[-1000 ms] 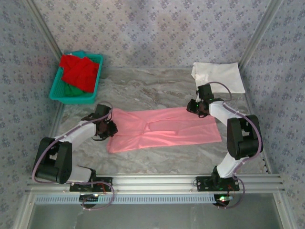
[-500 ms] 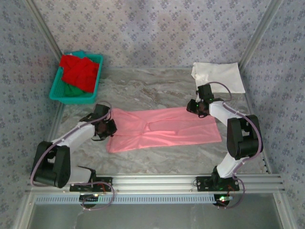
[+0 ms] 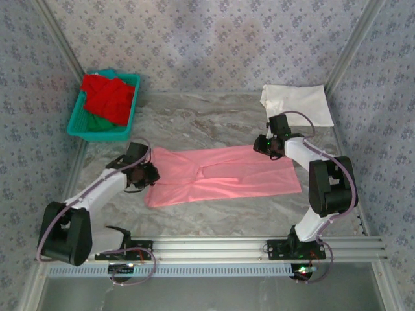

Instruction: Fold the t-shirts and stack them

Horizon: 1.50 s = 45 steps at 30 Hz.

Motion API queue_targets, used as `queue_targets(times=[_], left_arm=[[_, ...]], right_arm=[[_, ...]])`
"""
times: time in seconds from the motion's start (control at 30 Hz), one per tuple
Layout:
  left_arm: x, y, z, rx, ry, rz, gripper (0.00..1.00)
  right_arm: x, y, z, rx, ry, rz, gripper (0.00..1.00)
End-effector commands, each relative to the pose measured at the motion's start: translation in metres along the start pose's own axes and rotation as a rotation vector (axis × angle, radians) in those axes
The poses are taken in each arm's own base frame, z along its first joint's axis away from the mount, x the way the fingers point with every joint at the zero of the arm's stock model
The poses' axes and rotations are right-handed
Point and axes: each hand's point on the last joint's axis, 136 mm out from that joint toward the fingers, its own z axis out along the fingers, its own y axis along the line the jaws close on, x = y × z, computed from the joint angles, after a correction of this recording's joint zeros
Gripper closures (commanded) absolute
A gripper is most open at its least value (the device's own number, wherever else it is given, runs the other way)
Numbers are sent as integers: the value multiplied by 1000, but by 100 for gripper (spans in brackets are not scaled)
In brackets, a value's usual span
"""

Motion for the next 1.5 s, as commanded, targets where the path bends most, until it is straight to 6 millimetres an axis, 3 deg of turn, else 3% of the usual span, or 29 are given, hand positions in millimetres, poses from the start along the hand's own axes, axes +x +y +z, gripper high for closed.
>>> queue_targets(times=[0.0,0.17,0.8,0.87,1.07,1.23,1.47], left_arm=[[5,3,15,-11,30,3,81],[1,2,22,-20,33,10,100],[-11,-1,-4,-31,-23,34,100],[-10,2,-2,-45,-17,40,76],[-6,4,15,-43,15,33,76],[-3,7,23,-55,35,38,85],[-5,9,19,-61,20,34,100]], right_arm=[[8,2,6,-8,27,-10,67],[8,-1,4,3,23,-14,67],[9,-1,5,-1,28,-13,67],[9,-1,5,-4,26,-13,67],[11,0,8,-7,38,-10,66],[12,-1,7,-5,38,-10,66],[11,-1,8,-6,36,-10,66]])
